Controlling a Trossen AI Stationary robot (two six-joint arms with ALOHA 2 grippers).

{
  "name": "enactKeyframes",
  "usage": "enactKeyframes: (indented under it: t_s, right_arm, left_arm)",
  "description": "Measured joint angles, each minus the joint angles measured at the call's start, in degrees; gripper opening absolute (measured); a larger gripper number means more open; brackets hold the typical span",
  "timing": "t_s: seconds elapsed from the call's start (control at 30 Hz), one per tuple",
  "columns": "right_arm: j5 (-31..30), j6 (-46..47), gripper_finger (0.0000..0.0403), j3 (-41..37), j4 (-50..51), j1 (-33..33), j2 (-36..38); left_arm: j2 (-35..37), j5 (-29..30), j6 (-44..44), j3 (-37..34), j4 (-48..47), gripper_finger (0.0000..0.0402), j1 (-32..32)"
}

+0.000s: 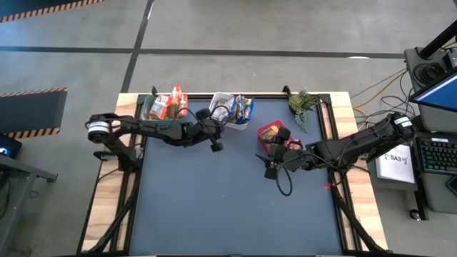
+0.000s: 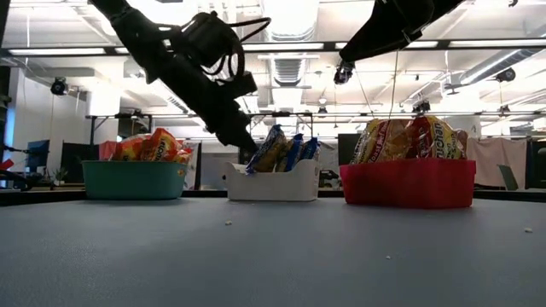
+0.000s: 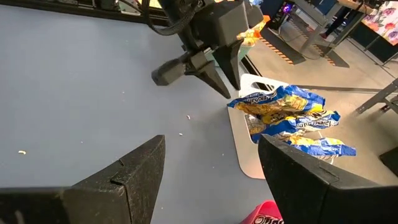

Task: Sort Maruchan noodles
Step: Put the blue noodle pack into the white bin

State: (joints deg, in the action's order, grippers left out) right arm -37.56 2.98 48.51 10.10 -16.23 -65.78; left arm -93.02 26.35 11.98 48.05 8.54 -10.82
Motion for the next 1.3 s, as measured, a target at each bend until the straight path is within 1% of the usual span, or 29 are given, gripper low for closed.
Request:
enactKeyframes:
  t_s: [0.1,0.2,0.27,0.4,0.47,0.63,0.8,0.87,0.97,1.1,1.17,1.23,1.3]
  right_arm:
    - [0.00,0.00,0.0247,0.00,-0.06,0.02,0.00]
    - [-0.02,0.00,0.0247,0.00,-0.14,0.02,0.00]
    - [0.00,0.00,0.0247,0.00,-0.16,0.01,0.00]
    - [-0.02,-0.04,0.0247,0.02,-0.52,0.02,0.00]
    - [-0.02,-0.03,0.0247,0.02,-0.46,0.02,0.00]
    - [-0.02,-0.32,0.0247,0.02,-0.45,0.02,0.00]
    - [-0.04,-0.57,0.0247,0.02,-0.52,0.02,0.00]
    - [-0.04,-0.40,0.0247,0.02,-0.52,0.02,0.00]
    - [-0.04,-0.42,0.0247,0.02,-0.52,0.02,0.00]
    - [-0.04,-0.44,0.0247,0.02,-0.52,0.02,0.00]
    - [-0.04,-0.43,0.0247,0.02,-0.54,0.02,0.00]
    - [-0.04,-0.44,0.0247,0.02,-0.54,0.02,0.00]
    - [-0.04,-0.42,0.0247,0.02,-0.52,0.02,0.00]
  left_arm:
    - [-0.40,-3.32,-0.02,0.00,0.47,0.0038,-1.21]
    - [-2.00,-3.48,-0.56,-0.09,1.26,0.0007,-2.28]
    - [-3.30,-3.46,-1.04,-0.11,2.42,0.0007,-2.95]
    - [-5.86,-3.30,-1.40,-0.11,7.90,0.0009,-4.07]
    - [-6.82,-2.05,-2.09,-0.11,9.82,0.0003,-4.43]
    - [-7.93,0.28,-3.92,-0.11,10.17,0.0002,-5.67]
    - [-8.96,5.88,-7.38,-0.11,10.42,0.0001,-6.57]
    - [-8.98,5.44,-7.81,-0.09,10.36,0.0000,-6.61]
    - [-8.98,-0.60,-7.53,-0.11,10.36,0.0000,-6.46]
    - [-8.85,-14.55,-7.57,-0.09,10.34,0.0000,-6.21]
    - [-8.18,-18.84,-7.99,-0.11,10.36,0.0000,-5.99]
    - [-6.70,-19.49,-7.54,-0.10,9.87,0.0000,-5.78]
    - [-4.88,-17.29,-5.86,-0.09,8.01,0.0000,-5.81]
